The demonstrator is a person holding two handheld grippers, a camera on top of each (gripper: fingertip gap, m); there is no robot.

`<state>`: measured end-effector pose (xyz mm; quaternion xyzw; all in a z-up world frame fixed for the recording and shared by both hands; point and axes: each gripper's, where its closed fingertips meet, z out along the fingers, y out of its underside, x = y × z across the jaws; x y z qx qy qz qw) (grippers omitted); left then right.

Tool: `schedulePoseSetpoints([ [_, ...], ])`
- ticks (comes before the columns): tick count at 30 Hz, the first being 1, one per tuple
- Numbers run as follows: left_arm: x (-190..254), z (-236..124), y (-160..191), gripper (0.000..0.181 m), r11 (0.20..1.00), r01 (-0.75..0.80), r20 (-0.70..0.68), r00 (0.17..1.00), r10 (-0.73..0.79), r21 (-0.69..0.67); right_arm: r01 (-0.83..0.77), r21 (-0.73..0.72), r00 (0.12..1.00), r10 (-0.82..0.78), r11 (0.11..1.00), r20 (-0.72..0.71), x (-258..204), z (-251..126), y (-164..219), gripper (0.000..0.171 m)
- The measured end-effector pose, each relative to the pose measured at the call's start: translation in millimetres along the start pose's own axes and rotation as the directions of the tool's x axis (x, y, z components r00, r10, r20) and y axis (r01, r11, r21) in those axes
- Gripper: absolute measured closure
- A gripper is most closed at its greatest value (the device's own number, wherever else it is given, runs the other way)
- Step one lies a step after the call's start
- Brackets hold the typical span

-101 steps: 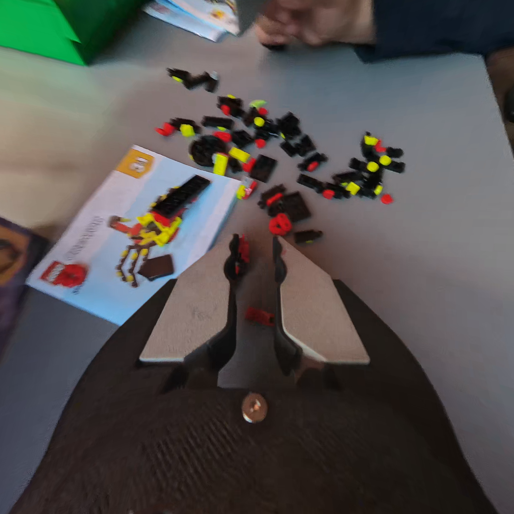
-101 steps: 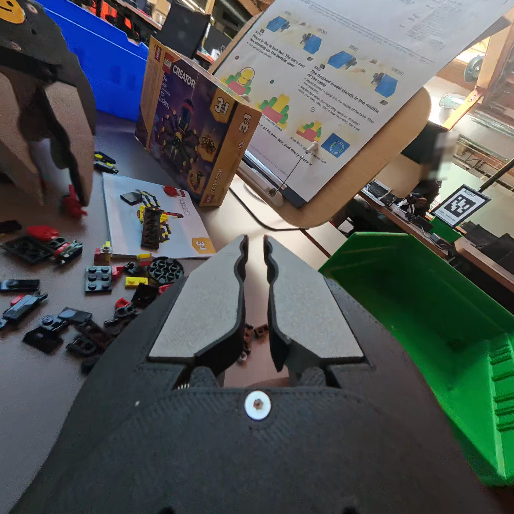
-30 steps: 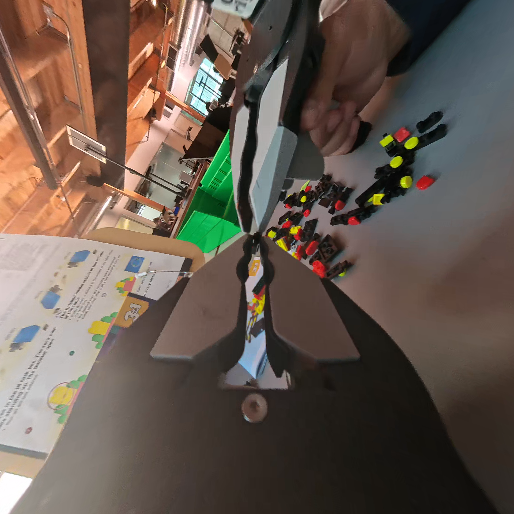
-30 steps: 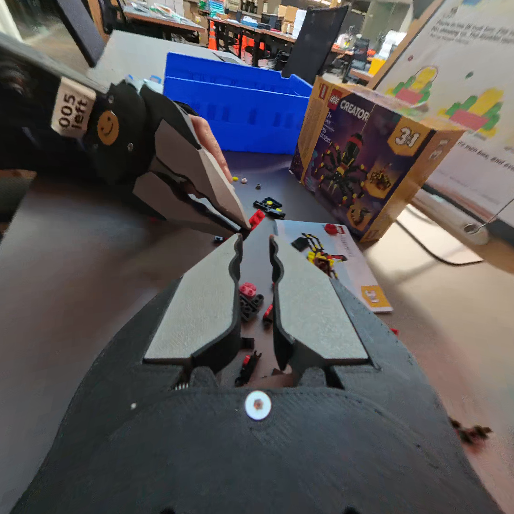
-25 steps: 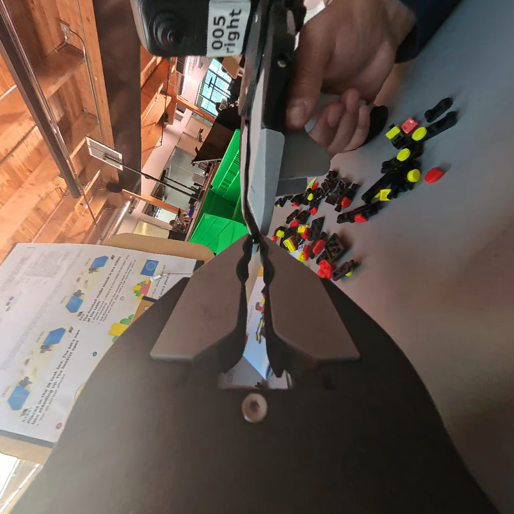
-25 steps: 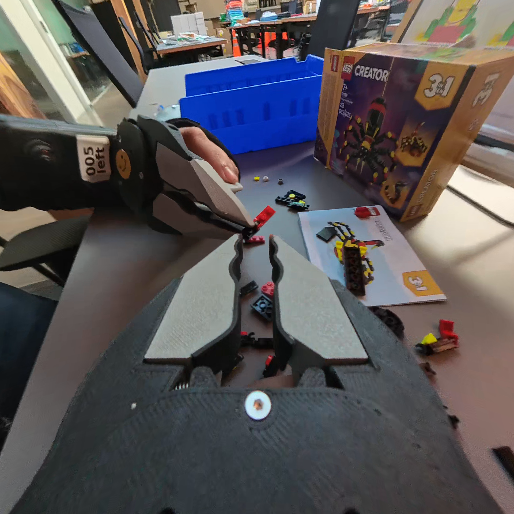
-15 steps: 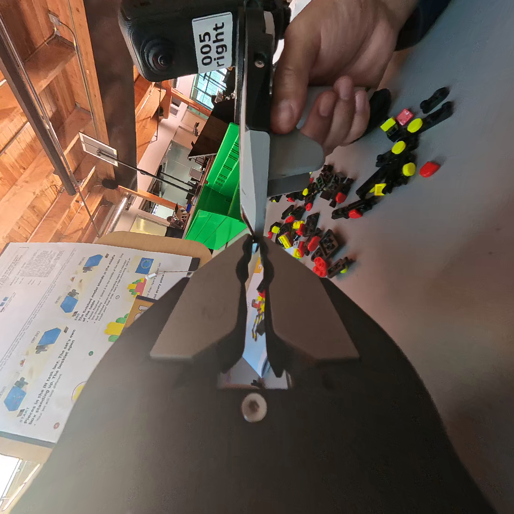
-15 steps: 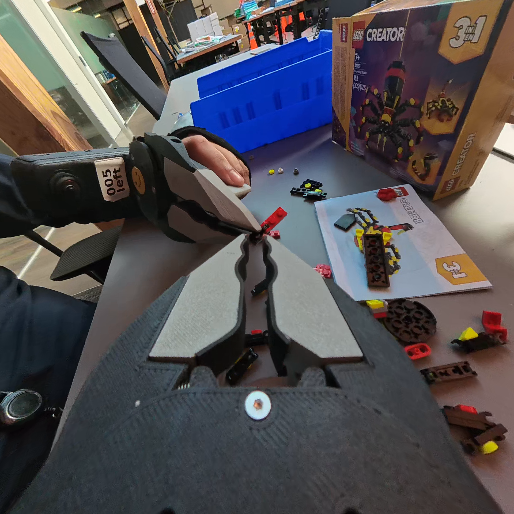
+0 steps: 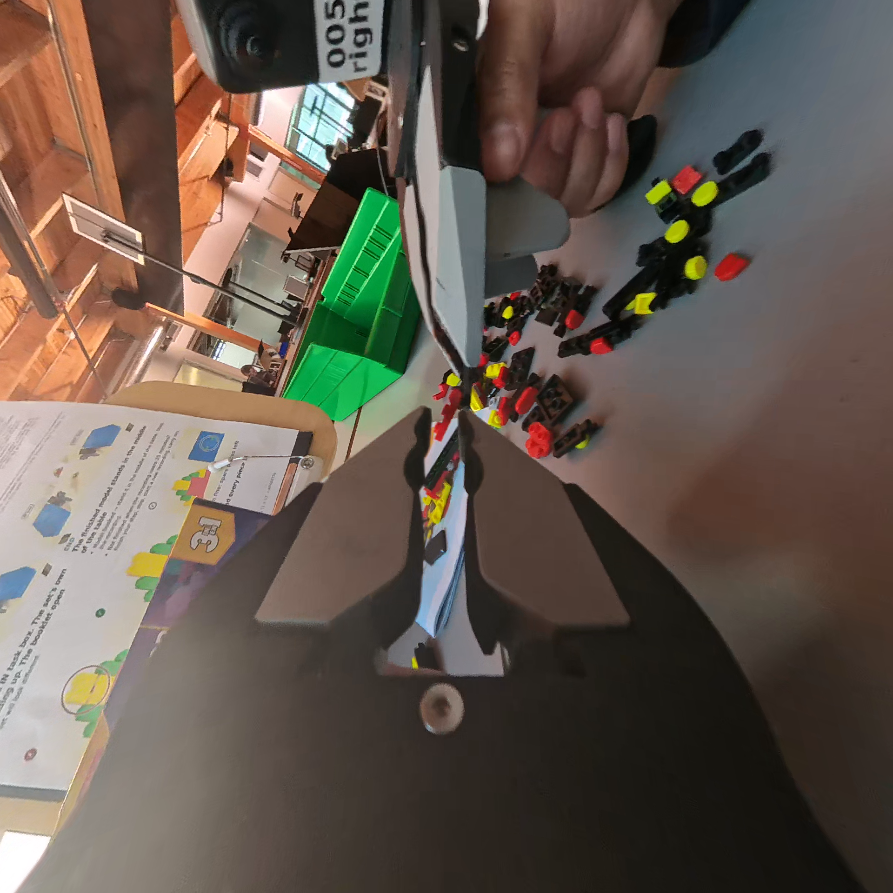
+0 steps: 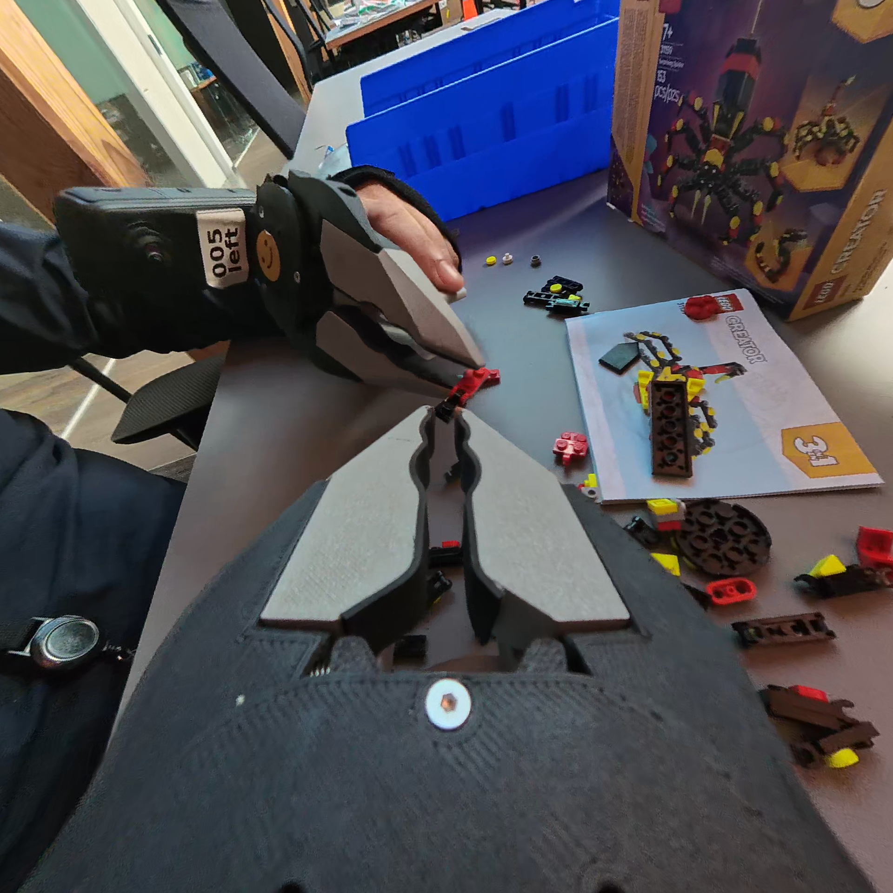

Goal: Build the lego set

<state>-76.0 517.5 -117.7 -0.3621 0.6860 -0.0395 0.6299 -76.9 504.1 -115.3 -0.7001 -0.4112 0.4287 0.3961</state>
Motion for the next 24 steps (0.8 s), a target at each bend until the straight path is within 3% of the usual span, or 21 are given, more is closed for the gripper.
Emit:
schedulePoseSetpoints([
  [6,4,5,5,0.180,0.998,0.027,-0.029,0.999,-0.029,-0.056,-0.001,-0.001,1.000,0.001,1.000,-0.024,4,-1,0,0.167],
  [11,-3,11,13,0.179,0.962,0.254,-0.034,0.965,-0.258,-0.096,0.237,-0.095,0.944,-0.252,0.967,-0.212,16,1,4,0.171],
  [13,-12,12,17,0.180,0.947,0.300,0.031,0.954,-0.299,-0.113,0.302,-0.175,0.926,-0.332,0.937,-0.180,11,7,16,0.171],
  [15,-27,11,17,0.181,0.906,0.414,0.059,0.910,-0.410,-0.089,0.393,-0.296,0.866,-0.459,0.871,-0.201,12,15,30,0.171],
  [17,-28,10,17,0.180,0.876,0.477,0.018,0.879,-0.477,-0.075,0.501,-0.328,0.745,-0.592,0.801,-0.307,21,15,20,0.171],
  [21,-16,9,30,0.180,0.910,0.394,-0.013,0.917,-0.399,-0.127,0.459,-0.248,0.775,-0.521,0.853,-0.358,26,5,7,0.171],
  [24,-1,11,23,0.180,0.938,0.322,-0.083,0.939,-0.334,-0.130,0.520,-0.214,0.722,-0.560,0.827,-0.407,26,-1,-2,0.160],
])
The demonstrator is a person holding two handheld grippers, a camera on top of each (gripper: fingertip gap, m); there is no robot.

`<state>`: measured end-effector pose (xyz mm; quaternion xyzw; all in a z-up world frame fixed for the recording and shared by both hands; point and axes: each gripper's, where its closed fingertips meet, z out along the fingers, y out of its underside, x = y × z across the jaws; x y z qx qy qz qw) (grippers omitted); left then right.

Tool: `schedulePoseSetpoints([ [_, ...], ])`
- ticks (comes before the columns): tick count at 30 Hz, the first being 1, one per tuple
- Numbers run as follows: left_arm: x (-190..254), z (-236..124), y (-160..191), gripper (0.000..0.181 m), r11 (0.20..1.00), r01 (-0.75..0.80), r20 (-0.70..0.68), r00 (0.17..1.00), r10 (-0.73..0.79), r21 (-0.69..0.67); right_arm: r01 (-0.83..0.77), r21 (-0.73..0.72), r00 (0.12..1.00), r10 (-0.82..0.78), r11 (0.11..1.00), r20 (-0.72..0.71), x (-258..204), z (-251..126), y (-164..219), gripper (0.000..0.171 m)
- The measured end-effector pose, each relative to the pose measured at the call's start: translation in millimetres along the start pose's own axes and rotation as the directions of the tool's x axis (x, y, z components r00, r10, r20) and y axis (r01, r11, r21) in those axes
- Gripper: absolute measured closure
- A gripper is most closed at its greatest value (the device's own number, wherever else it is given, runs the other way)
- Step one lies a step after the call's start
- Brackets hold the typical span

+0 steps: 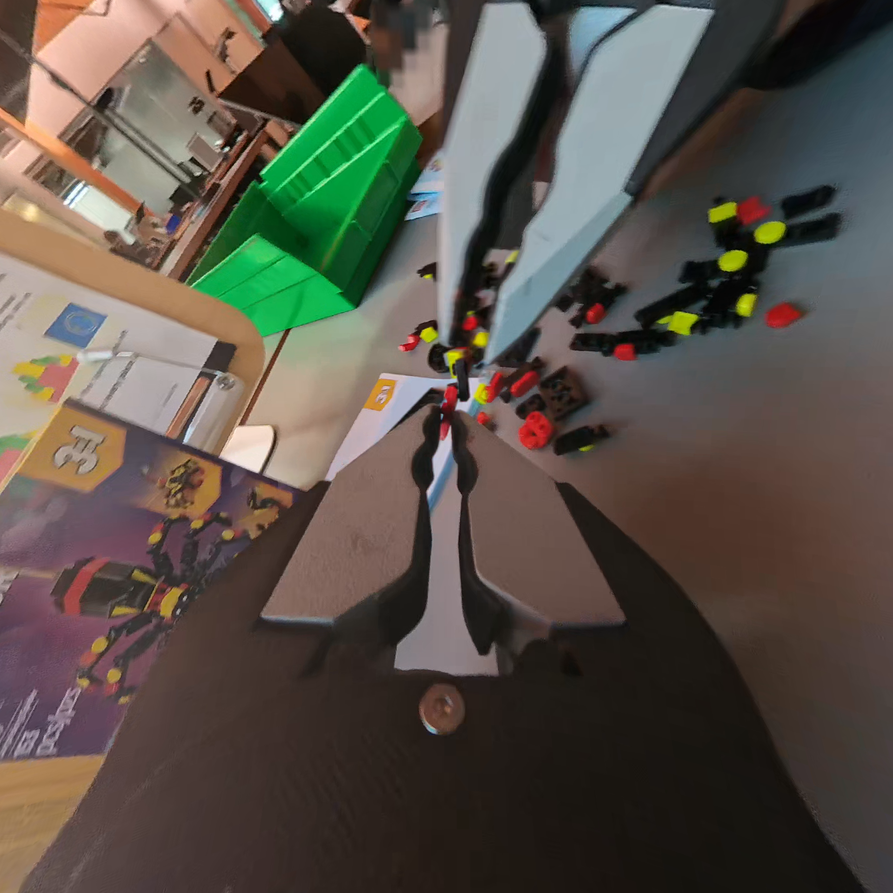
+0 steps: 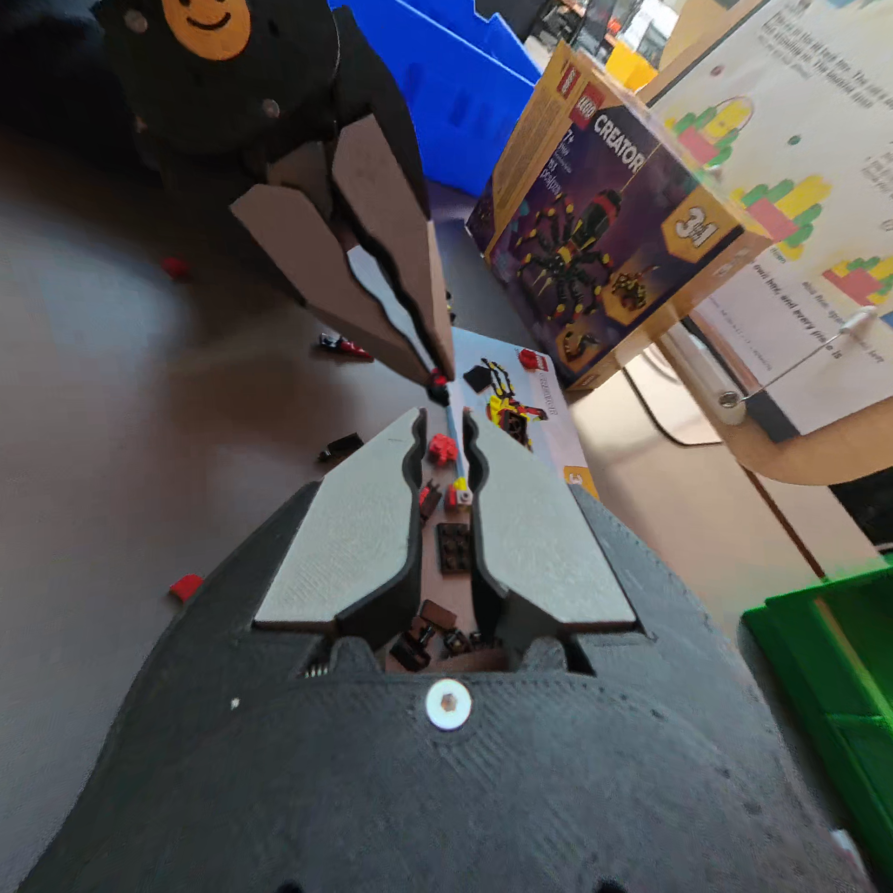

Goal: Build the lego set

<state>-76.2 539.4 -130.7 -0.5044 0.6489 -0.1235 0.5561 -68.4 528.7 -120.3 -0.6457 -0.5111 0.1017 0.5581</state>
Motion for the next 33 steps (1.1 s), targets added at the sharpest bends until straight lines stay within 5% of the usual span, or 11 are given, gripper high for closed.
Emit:
schedulePoseSetpoints([
  [5,14,3,-2,0.180,0.998,-0.056,-0.042,0.998,0.056,-0.008,0.173,-0.037,0.985,-0.173,0.984,0.012,-15,4,3,0.154],
  [18,10,2,-6,0.180,0.984,0.172,-0.086,0.981,-0.175,-0.038,0.413,-0.057,0.903,-0.417,0.909,-0.102,-12,4,0,0.166],
  [22,4,5,-7,0.181,0.949,0.309,-0.063,0.948,-0.313,-0.064,0.586,-0.171,0.771,-0.610,0.792,-0.185,-9,4,0,0.166],
  [24,-10,4,-7,0.181,0.915,0.402,-0.014,0.915,-0.403,-0.038,0.673,-0.154,0.719,-0.689,0.724,-0.097,-36,12,4,0.167],
  [27,-2,-1,-19,0.181,0.885,0.465,-0.165,0.875,-0.455,0.022,0.746,-0.216,0.593,-0.776,0.630,-0.217,-30,20,-7,0.167],
  [30,-8,-6,-6,0.181,0.913,0.405,-0.133,0.904,-0.407,-0.040,0.603,-0.135,0.756,-0.618,0.786,-0.215,-15,15,-11,0.168],
  [33,-17,-16,-4,0.181,0.939,0.345,-0.101,0.934,-0.344,-0.009,0.591,-0.091,0.766,-0.593,0.801,-0.249,-7,5,-10,0.169],
])
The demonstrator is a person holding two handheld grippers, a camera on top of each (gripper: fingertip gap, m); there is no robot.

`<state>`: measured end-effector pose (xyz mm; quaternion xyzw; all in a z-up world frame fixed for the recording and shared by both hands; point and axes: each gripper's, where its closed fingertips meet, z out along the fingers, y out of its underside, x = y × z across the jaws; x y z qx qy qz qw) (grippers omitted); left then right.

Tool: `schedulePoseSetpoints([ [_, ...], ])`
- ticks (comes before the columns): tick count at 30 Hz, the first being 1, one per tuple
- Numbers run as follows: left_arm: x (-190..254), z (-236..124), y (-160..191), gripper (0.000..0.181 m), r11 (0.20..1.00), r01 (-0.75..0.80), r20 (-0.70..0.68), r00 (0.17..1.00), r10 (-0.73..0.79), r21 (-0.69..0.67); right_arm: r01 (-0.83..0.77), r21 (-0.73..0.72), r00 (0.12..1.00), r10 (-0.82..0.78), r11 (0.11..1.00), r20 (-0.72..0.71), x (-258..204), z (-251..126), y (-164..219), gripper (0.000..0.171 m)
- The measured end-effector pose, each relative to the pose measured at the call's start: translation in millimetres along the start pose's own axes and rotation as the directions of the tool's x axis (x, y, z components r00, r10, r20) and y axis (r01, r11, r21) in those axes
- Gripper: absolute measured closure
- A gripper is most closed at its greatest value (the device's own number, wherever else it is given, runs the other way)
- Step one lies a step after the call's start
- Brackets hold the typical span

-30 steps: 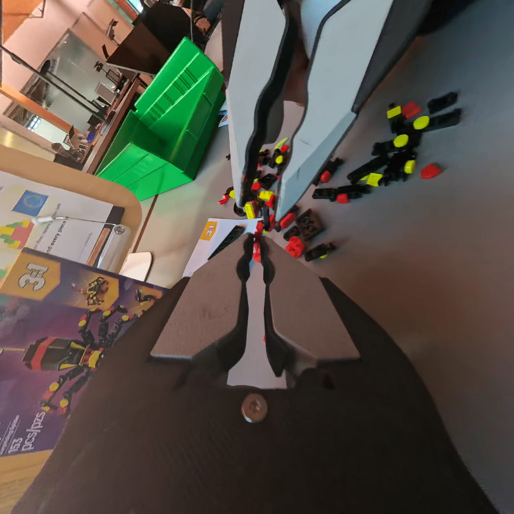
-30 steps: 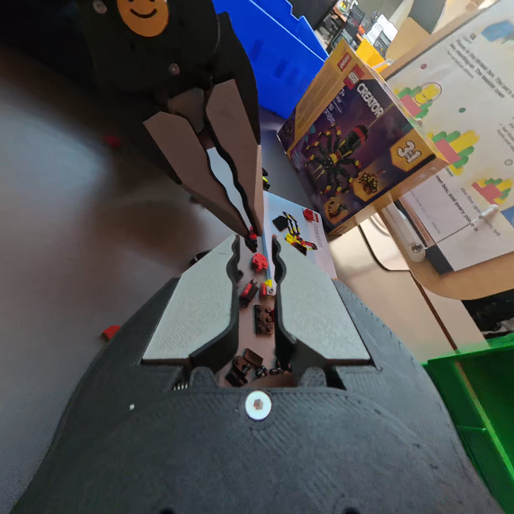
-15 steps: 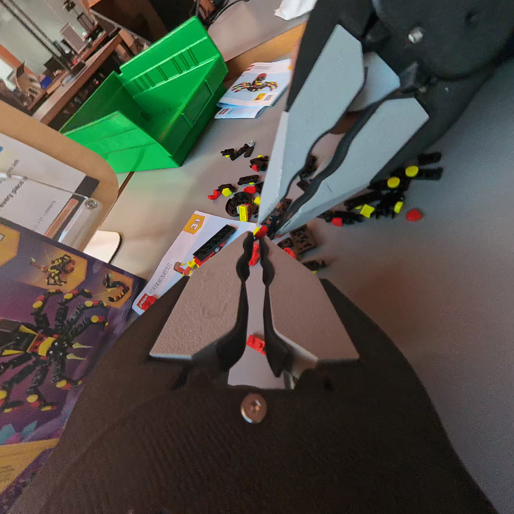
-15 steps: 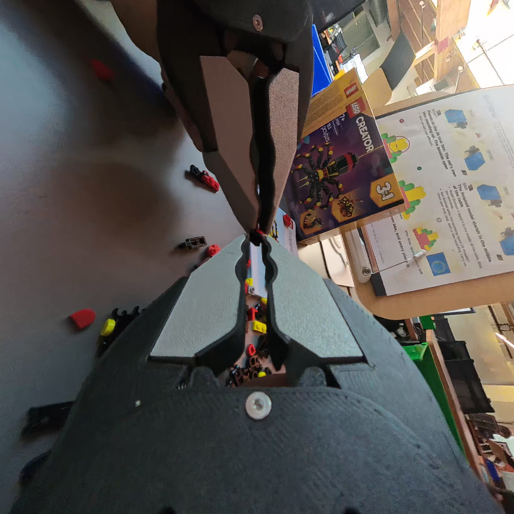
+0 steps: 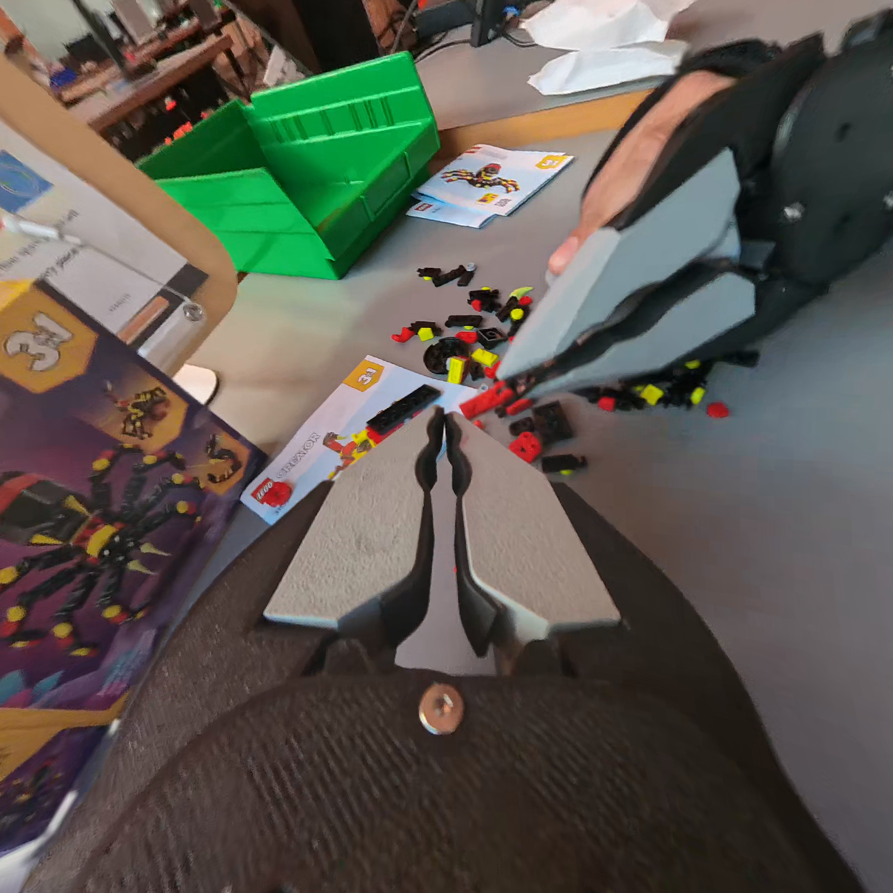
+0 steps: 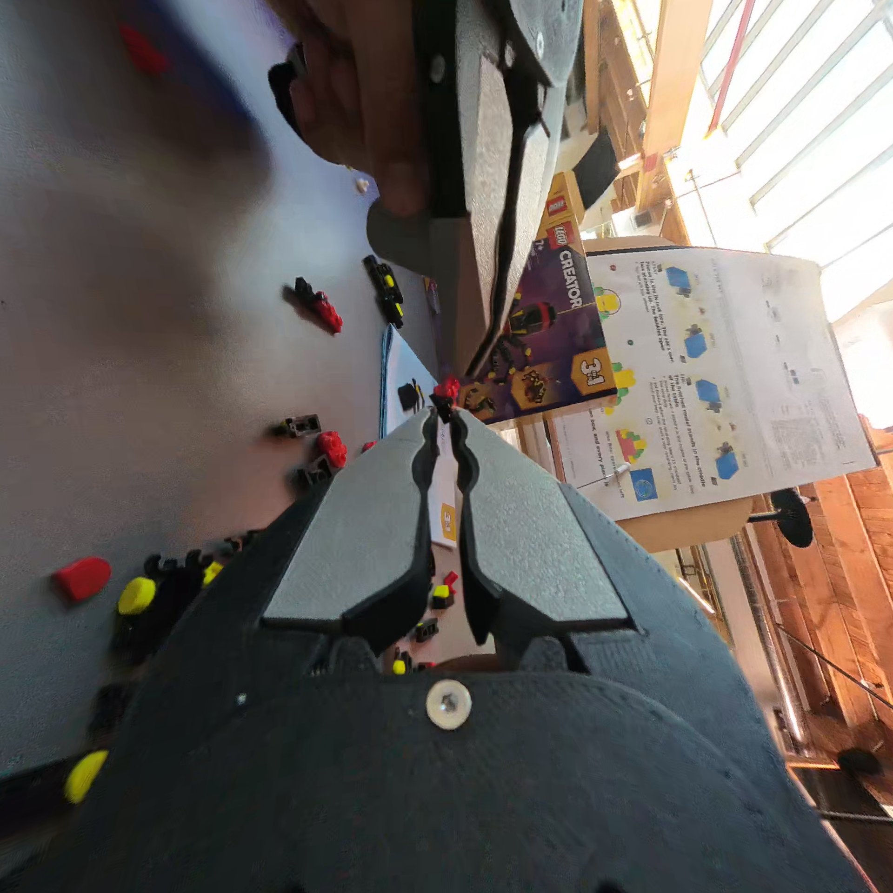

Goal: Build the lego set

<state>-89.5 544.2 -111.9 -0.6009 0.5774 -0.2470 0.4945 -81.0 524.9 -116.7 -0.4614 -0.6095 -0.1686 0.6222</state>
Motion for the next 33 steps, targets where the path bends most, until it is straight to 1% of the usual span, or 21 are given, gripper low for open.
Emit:
schedulePoseSetpoints([
  [1,4,-2,2,0.181,0.998,-0.057,-0.016,0.998,0.057,-0.004,-0.009,0.004,1.000,0.009,1.000,0.020,-2,-2,1,0.169],
  [2,3,-2,7,0.181,0.993,-0.116,0.006,0.993,0.117,-0.026,-0.033,0.020,0.998,0.032,0.999,0.051,-6,-3,0,0.169],
  [4,5,2,16,0.173,0.970,-0.230,0.031,0.972,0.233,-0.084,-0.102,0.063,0.989,0.094,0.993,0.113,-12,-5,-6,0.169],
  [7,25,10,20,0.162,0.942,-0.325,-0.018,0.946,0.325,-0.088,-0.196,0.070,0.971,0.184,0.978,0.150,-10,-4,-7,0.169],
  [9,26,12,19,0.162,0.929,-0.357,-0.003,0.933,0.359,-0.097,-0.230,0.080,0.959,0.212,0.970,0.186,-12,-6,-7,0.169],
  [11,28,11,16,0.163,0.927,-0.368,0.001,0.929,0.369,-0.078,-0.255,0.078,0.943,0.230,0.964,0.242,-18,-9,-6,0.169],
  [18,37,12,10,0.169,0.916,-0.401,-0.010,0.916,0.401,-0.032,-0.394,0.081,0.877,0.348,0.916,0.332,-17,-14,-10,0.170],
  [20,42,11,8,0.176,0.908,-0.419,-0.023,0.908,0.418,-0.017,-0.422,0.068,0.854,0.371,0.904,0.366,-21,-14,-9,0.169],
  [22,43,12,12,0.179,0.894,-0.447,-0.035,0.894,0.446,-0.040,-0.460,0.052,0.828,0.407,0.886,0.387,-22,-14,-8,0.168],
  [23,41,13,12,0.179,0.894,-0.444,-0.019,0.896,0.444,-0.057,-0.478,0.044,0.821,0.428,0.877,0.378,-21,-12,-6,0.167],
  [24,37,14,10,0.179,0.901,-0.427,0.014,0.903,0.429,-0.074,-0.482,0.045,0.828,0.438,0.875,0.352,-17,-10,-5,0.166],
  [25,36,16,9,0.180,0.916,-0.392,0.020,0.919,0.395,-0.085,-0.463,0.050,0.843,0.422,0.885,0.334,-15,-10,-3,0.165],
  [27,42,19,14,0.180,0.943,-0.318,-0.046,0.948,0.315,-0.096,-0.363,0.054,0.885,0.325,0.930,0.334,-22,-12,0,0.164],
  [30,57,21,26,0.180,0.944,-0.304,-0.154,0.946,0.284,-0.128,-0.228,0.073,0.909,0.186,0.971,0.373,-38,-17,1,0.165],
  [33,58,22,28,0.181,0.950,-0.278,-0.171,0.952,0.253,-0.145,-0.152,0.087,0.931,0.113,0.985,0.347,-40,-16,0,0.164],
])
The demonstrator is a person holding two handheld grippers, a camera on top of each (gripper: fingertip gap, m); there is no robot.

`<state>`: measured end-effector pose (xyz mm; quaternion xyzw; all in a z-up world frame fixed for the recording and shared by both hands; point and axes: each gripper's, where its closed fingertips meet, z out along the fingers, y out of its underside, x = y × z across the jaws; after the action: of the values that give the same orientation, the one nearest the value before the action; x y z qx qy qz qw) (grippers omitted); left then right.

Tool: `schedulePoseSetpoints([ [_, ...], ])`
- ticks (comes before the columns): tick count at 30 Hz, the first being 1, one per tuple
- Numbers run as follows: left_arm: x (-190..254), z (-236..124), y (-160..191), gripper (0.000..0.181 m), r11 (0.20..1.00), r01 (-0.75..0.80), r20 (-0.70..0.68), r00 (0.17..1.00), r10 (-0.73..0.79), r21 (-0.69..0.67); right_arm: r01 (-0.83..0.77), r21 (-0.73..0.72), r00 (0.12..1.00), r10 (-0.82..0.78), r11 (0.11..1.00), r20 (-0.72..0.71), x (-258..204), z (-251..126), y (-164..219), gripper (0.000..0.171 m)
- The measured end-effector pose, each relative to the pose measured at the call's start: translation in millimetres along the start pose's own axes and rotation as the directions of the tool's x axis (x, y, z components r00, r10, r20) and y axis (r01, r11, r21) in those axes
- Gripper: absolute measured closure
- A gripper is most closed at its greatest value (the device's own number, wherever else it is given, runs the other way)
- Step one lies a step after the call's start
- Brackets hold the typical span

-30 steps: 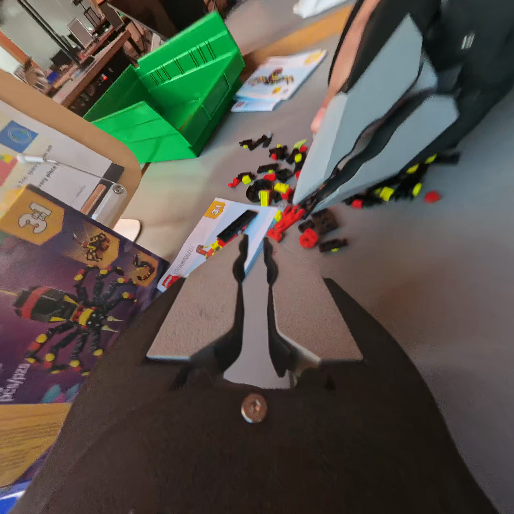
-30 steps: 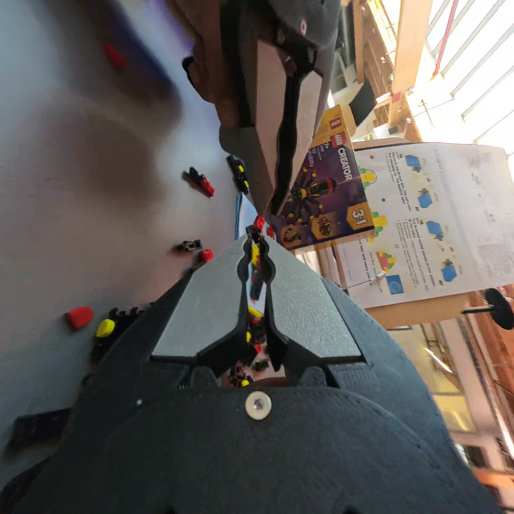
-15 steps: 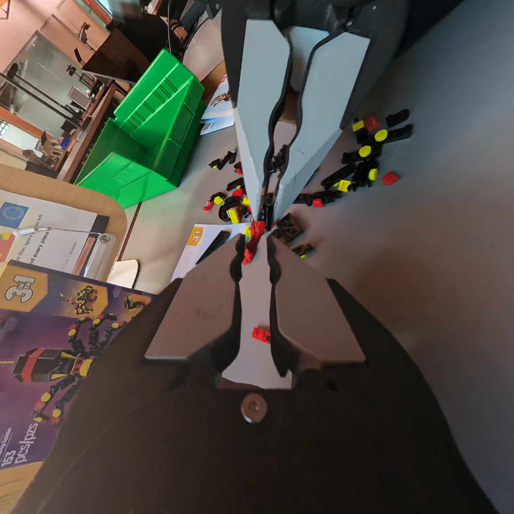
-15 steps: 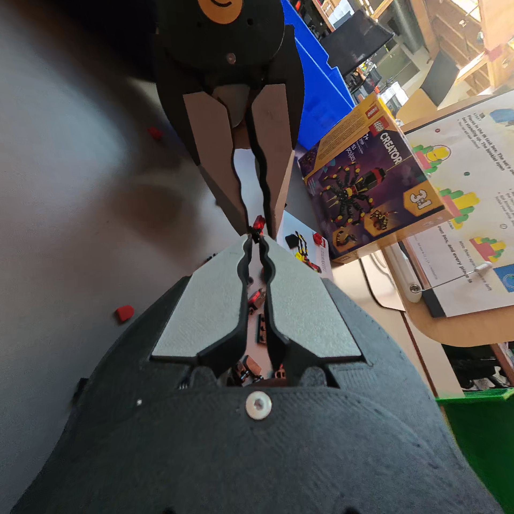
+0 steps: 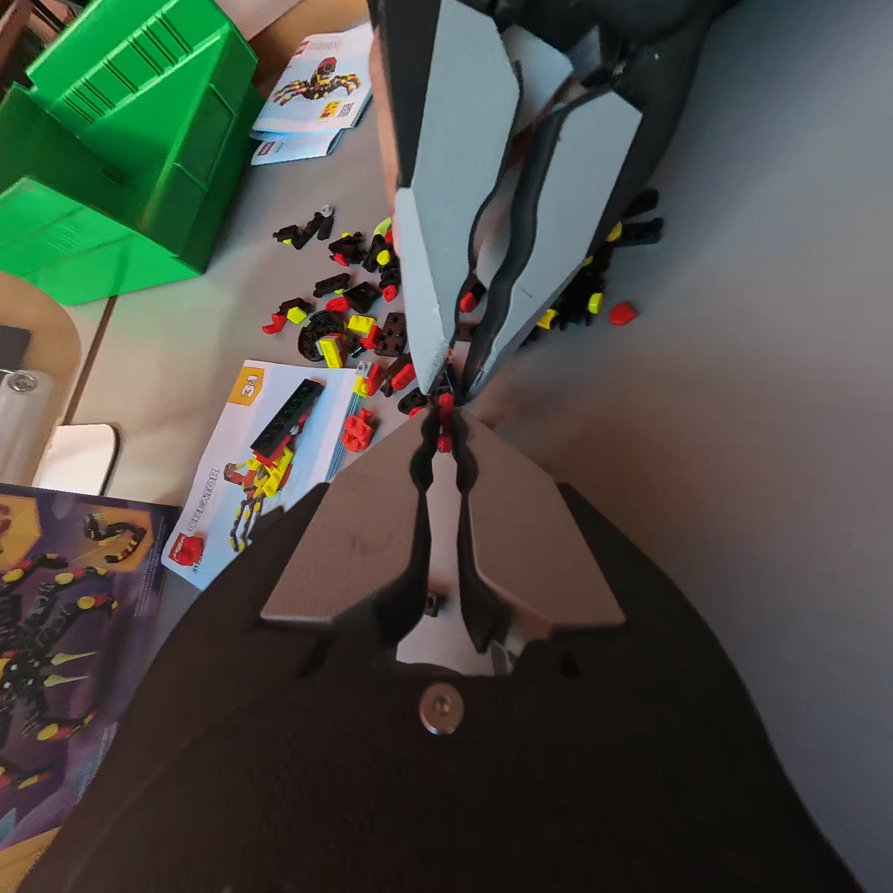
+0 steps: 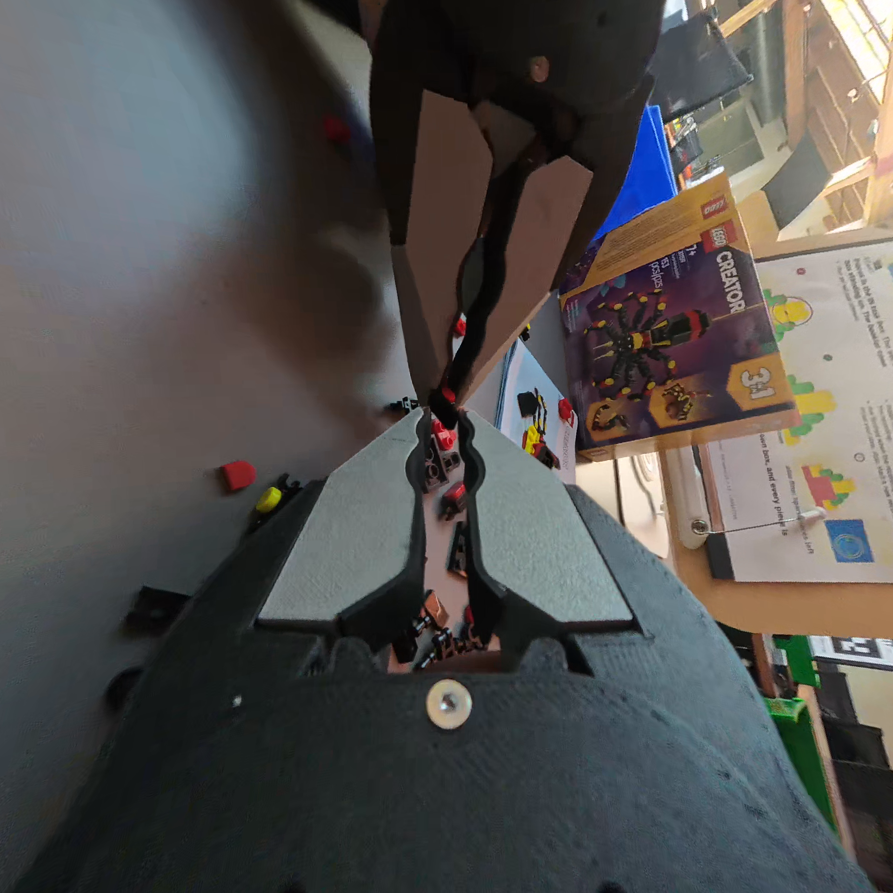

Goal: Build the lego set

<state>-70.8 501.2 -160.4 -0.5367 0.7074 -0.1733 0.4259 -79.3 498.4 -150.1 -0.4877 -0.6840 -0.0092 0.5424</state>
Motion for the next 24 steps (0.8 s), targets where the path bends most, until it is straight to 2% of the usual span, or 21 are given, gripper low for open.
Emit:
schedulePoseSetpoints([
  [2,-4,-1,-3,0.181,0.996,0.088,-0.007,0.996,-0.088,0.012,0.046,-0.013,0.998,-0.046,0.999,-0.035,5,-1,-1,0.166],
  [4,-7,-2,-6,0.180,0.973,0.230,-0.034,0.973,-0.229,0.015,0.156,-0.076,0.983,-0.162,0.985,-0.086,10,-2,1,0.166],
  [8,-14,-2,-5,0.180,0.939,0.345,-0.022,0.939,-0.344,0.015,0.283,-0.213,0.938,-0.316,0.935,-0.142,16,0,3,0.168],
  [11,-20,-4,-7,0.180,0.898,0.438,-0.012,0.899,-0.438,0.043,0.317,-0.256,0.911,-0.368,0.913,-0.185,21,0,2,0.168],
  [17,-26,-7,-10,0.181,0.839,0.537,-0.004,0.842,-0.539,0.086,0.252,-0.236,0.928,-0.303,0.939,-0.217,27,-1,0,0.168],
  [19,-26,-9,-15,0.181,0.815,0.567,-0.026,0.822,-0.568,0.116,0.105,-0.151,0.967,-0.137,0.983,-0.216,29,-4,-2,0.168],
  [20,-27,-10,-16,0.181,0.818,0.561,-0.020,0.826,-0.563,0.130,-0.019,-0.090,0.982,0.001,0.996,-0.191,30,-5,-3,0.166],
  [21,-27,-10,-17,0.181,0.831,0.539,0.002,0.839,-0.545,0.137,-0.083,-0.062,0.984,0.072,0.995,-0.162,31,-6,-3,0.168],
  [22,-27,-9,-18,0.181,0.842,0.522,0.021,0.849,-0.529,0.135,-0.041,-0.076,0.986,0.028,0.996,-0.162,30,-7,-3,0.167],
  [24,-23,-6,-15,0.181,0.842,0.530,0.001,0.846,-0.533,0.096,0.143,-0.165,0.970,-0.172,0.976,-0.174,25,-5,0,0.169],
])
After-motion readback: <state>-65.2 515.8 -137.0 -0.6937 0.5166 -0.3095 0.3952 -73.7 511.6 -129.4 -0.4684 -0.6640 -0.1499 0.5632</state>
